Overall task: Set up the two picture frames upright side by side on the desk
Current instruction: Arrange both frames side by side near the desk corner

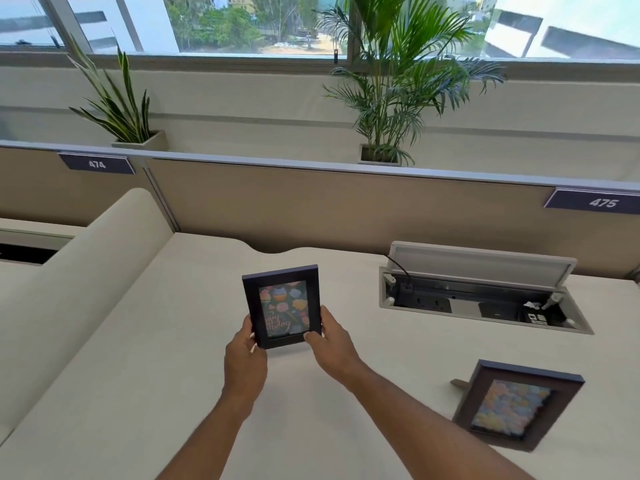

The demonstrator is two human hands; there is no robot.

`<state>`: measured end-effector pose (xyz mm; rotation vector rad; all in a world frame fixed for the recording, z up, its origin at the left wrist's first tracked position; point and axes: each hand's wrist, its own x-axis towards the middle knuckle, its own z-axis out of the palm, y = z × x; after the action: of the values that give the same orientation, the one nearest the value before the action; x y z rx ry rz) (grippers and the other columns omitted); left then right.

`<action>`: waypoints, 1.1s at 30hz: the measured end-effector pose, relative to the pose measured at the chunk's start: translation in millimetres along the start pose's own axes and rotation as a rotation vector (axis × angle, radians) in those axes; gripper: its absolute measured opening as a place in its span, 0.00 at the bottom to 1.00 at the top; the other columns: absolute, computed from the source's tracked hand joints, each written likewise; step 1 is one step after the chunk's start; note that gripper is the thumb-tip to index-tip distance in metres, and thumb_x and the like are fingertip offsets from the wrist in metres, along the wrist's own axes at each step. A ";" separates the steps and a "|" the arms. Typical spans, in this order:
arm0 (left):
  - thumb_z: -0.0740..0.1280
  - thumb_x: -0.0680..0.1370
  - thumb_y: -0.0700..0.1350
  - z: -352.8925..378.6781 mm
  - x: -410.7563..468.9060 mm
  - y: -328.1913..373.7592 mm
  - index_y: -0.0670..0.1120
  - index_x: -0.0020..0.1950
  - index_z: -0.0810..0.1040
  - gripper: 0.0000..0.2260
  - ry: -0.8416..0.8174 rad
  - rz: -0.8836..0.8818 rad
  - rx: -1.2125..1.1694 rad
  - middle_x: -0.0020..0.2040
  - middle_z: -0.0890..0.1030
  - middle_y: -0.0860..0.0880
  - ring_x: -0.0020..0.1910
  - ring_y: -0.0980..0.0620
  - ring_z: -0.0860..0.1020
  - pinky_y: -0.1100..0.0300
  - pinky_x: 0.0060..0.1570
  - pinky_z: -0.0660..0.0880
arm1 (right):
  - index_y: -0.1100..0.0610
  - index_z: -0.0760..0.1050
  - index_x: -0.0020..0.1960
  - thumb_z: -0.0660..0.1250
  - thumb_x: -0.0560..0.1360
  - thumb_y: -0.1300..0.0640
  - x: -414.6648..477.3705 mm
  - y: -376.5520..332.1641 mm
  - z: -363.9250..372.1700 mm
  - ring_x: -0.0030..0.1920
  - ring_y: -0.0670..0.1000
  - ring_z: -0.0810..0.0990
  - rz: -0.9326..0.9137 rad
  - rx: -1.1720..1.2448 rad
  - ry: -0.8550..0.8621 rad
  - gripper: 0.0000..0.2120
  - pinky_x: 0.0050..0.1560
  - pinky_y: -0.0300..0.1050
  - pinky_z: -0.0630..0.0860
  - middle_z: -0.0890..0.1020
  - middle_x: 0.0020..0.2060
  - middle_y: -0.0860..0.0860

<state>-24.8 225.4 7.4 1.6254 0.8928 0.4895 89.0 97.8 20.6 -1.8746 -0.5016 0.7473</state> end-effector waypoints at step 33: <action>0.62 0.83 0.28 -39.3 129.2 -13.0 0.50 0.81 0.70 0.30 0.034 -0.065 0.000 0.73 0.79 0.47 0.69 0.47 0.77 0.49 0.69 0.77 | 0.47 0.64 0.77 0.64 0.81 0.59 128.7 -32.3 54.4 0.70 0.53 0.75 0.063 -0.046 -0.070 0.26 0.70 0.56 0.75 0.76 0.72 0.50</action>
<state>23.2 350.5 -14.2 1.5866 0.9685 0.4731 144.0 228.5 -0.7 -1.9195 -0.5094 0.8516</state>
